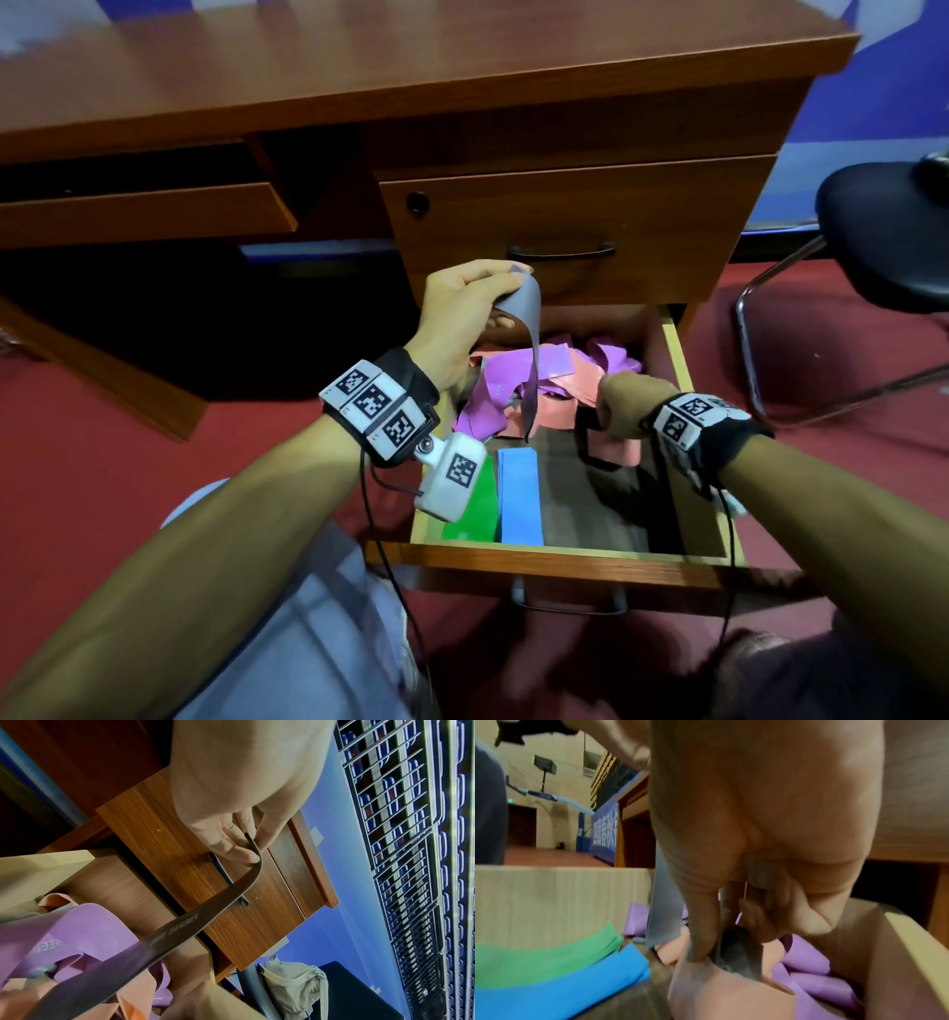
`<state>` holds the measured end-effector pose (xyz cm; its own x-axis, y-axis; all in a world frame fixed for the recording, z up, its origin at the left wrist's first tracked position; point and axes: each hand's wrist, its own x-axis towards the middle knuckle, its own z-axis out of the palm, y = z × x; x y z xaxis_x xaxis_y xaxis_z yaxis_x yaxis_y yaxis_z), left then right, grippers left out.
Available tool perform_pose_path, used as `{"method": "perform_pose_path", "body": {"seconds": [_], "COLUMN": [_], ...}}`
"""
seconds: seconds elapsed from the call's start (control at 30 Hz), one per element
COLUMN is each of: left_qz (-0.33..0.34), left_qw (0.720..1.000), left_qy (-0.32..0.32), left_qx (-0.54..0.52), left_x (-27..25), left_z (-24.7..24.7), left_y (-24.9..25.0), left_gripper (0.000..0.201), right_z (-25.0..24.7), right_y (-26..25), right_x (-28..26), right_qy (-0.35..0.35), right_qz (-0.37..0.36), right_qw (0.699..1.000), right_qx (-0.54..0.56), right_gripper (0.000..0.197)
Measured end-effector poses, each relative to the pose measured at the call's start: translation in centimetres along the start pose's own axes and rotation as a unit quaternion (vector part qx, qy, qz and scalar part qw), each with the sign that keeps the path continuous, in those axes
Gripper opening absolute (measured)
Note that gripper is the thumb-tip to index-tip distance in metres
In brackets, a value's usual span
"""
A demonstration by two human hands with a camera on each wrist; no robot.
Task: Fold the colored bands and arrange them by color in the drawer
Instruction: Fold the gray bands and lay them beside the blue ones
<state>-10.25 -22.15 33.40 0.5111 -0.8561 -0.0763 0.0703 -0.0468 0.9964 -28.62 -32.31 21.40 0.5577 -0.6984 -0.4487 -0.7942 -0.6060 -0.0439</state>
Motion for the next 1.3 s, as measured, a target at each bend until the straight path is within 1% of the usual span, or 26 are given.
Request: {"method": "perform_pose_path", "body": {"seconds": [0.07,0.1,0.13,0.2,0.23,0.27,0.33,0.4,0.43,0.53,0.57,0.63,0.67,0.7,0.73,0.8,0.87,0.97,1.07,1.13,1.17,1.23,1.27,1.3], "left_qz": [0.000,0.001,0.000,-0.003,-0.003,-0.003,-0.003,-0.004,-0.005,-0.007,-0.007,-0.009,-0.010,-0.011,-0.011,-0.010,-0.010,-0.011,-0.013,-0.014,-0.015,-0.017,-0.016,-0.015], "left_qw": [1.000,1.000,1.000,1.000,1.000,1.000,1.000,1.000,1.000,0.999,0.999,0.999,0.999,0.999,0.999,0.999,0.999,0.998,0.998,0.998,0.998,0.998,0.998,0.998], "left_qy": [0.001,0.002,0.004,0.010,0.013,0.015,0.019,0.021,0.021,0.024,0.025,0.025,0.025,0.024,0.024,0.025,0.025,0.028,0.030,0.029,0.029,0.029,0.030,0.031], "left_qx": [0.003,0.003,0.002,0.000,-0.003,-0.003,0.002,0.011,0.016,0.025,0.029,0.032,0.032,0.032,0.034,0.038,0.040,0.051,0.055,0.058,0.059,0.060,0.061,0.061], "left_x": [0.0,0.0,0.0,0.0,0.0,0.0,0.0,0.0,0.0,-0.1,-0.1,0.0,0.0,0.0,0.0,-0.1,-0.1,-0.1,-0.2,-0.2,-0.1,-0.1,0.0,0.0], "left_z": [0.1,0.2,0.3,0.5,0.6,0.7,0.8,0.9,1.0,1.1,1.1,1.1,1.1,1.2,1.2,1.2,1.2,1.4,1.5,1.5,1.4,1.3,1.3,1.3], "left_y": [0.0,0.1,0.1,0.3,0.3,0.3,0.2,0.0,-0.1,-0.2,-0.2,-0.3,-0.4,-0.5,-0.5,-0.6,-0.7,-0.9,-1.0,-1.1,-1.2,-1.3,-1.4,-1.4], "left_gripper": [0.013,0.013,0.013,0.014,0.014,0.014,0.013,0.013,0.013,0.013,0.013,0.013,0.012,0.012,0.012,0.012,0.012,0.013,0.013,0.014,0.014,0.015,0.015,0.015], "right_z": [-1.5,-2.1,-2.7,-4.1,-4.6,-4.9,-5.1,-5.0,-4.9,-4.9,-5.0,-5.2,-5.3,-5.2,-5.1,-4.8,-4.4,-3.5,-2.6,-2.1,-1.8,-1.2,-0.7,-0.3], "right_y": [0.4,0.7,1.0,1.5,1.7,2.0,2.3,2.5,2.7,3.3,3.4,3.4,3.4,3.4,3.3,3.0,2.6,1.9,1.6,1.4,1.3,0.9,0.9,1.0], "right_x": [0.0,-0.1,-0.2,-0.6,-0.8,-0.7,-0.8,-0.6,-0.4,-0.2,-0.3,-0.4,-0.4,-0.2,0.0,0.2,0.4,0.5,0.3,0.0,0.2,0.3,0.5,0.7], "right_qy": [0.011,0.023,0.037,0.076,0.097,0.119,0.144,0.156,0.176,0.286,0.322,0.373,0.386,0.384,0.366,0.302,0.231,0.152,0.083,0.055,0.038,0.012,0.009,0.000], "right_qz": [-0.027,-0.045,-0.064,-0.082,-0.078,-0.069,-0.060,-0.062,-0.055,0.004,0.024,0.051,0.060,0.063,0.066,0.066,0.067,0.117,0.164,0.186,0.194,0.203,0.202,0.192], "right_qw": [0.997,0.991,0.977,0.929,0.906,0.890,0.875,0.870,0.869,0.871,0.866,0.853,0.848,0.847,0.850,0.861,0.866,0.880,0.897,0.892,0.878,0.840,0.838,0.858], "right_qx": [0.066,0.124,0.201,0.354,0.404,0.434,0.459,0.464,0.460,0.400,0.381,0.362,0.358,0.362,0.372,0.403,0.439,0.435,0.402,0.408,0.435,0.502,0.506,0.476], "right_gripper": [0.016,0.012,0.013,0.019,0.020,0.022,0.027,0.030,0.030,0.026,0.025,0.023,0.023,0.024,0.025,0.029,0.037,0.046,0.046,0.042,0.041,0.043,0.042,0.038]}}
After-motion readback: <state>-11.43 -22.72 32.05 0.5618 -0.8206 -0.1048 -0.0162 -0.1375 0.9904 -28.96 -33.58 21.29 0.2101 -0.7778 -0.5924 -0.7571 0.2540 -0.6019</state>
